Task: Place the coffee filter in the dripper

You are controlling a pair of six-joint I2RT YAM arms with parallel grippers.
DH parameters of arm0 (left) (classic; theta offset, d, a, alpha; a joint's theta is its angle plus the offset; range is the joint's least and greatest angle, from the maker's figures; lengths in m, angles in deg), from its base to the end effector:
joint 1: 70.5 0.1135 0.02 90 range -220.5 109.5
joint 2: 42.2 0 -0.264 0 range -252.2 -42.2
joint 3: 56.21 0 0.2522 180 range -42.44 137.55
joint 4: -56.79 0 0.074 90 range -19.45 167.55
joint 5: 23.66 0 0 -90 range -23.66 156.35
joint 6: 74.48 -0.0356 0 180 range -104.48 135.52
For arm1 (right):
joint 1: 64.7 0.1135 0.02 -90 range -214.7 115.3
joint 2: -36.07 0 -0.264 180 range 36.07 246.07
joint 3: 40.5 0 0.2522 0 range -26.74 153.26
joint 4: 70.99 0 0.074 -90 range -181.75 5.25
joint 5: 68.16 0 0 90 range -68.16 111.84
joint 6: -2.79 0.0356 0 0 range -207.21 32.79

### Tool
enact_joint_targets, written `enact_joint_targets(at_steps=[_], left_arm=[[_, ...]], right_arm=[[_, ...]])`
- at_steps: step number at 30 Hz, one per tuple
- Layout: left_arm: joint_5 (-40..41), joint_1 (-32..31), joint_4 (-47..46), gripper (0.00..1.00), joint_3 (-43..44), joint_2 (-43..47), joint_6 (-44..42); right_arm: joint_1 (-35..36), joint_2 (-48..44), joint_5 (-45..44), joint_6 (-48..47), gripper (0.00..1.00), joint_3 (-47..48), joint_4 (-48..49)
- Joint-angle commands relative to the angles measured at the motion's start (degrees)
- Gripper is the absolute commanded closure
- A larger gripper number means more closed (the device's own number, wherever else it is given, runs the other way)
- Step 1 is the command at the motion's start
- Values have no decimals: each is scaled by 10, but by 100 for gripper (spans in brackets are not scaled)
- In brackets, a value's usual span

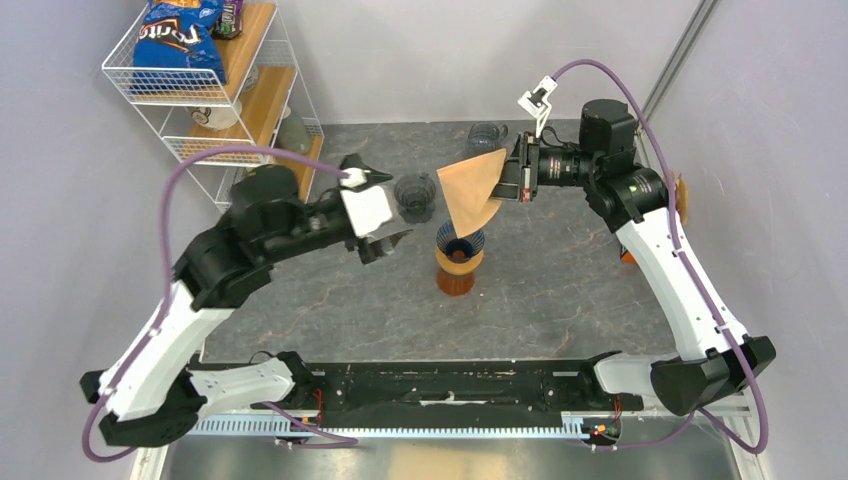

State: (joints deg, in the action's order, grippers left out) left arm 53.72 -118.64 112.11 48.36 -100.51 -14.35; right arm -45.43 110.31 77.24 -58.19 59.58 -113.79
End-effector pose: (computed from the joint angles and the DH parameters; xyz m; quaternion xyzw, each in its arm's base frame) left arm 0.1030 -0.1266 0.5032 0.5313 0.5427 -0.1850 0.6237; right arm 0.2409 0.1152 0.4500 -0.2152 0.7325 0.5564 0.3280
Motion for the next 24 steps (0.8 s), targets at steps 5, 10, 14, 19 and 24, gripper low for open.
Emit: enact_joint_targets(at_steps=[5, 10, 14, 19, 24], left_arm=[[12, -3, 45, 9, -1, -85, -117], [-36, -17, 53, 11, 12, -98, -119], [-69, -27, 50, 16, 13, -100, -115], [-34, -44, 36, 30, 34, -124, -97], [-33, -45, 15, 50, 31, -120, -93]], right_arm=[[34, 0, 93, -80, 100, 34, -67], [56, 3, 77, -110, 100, 38, -103], [72, 3, 56, -136, 100, 40, -129], [89, 3, 39, -146, 100, 36, -140], [91, 6, 35, -145, 100, 34, -142]])
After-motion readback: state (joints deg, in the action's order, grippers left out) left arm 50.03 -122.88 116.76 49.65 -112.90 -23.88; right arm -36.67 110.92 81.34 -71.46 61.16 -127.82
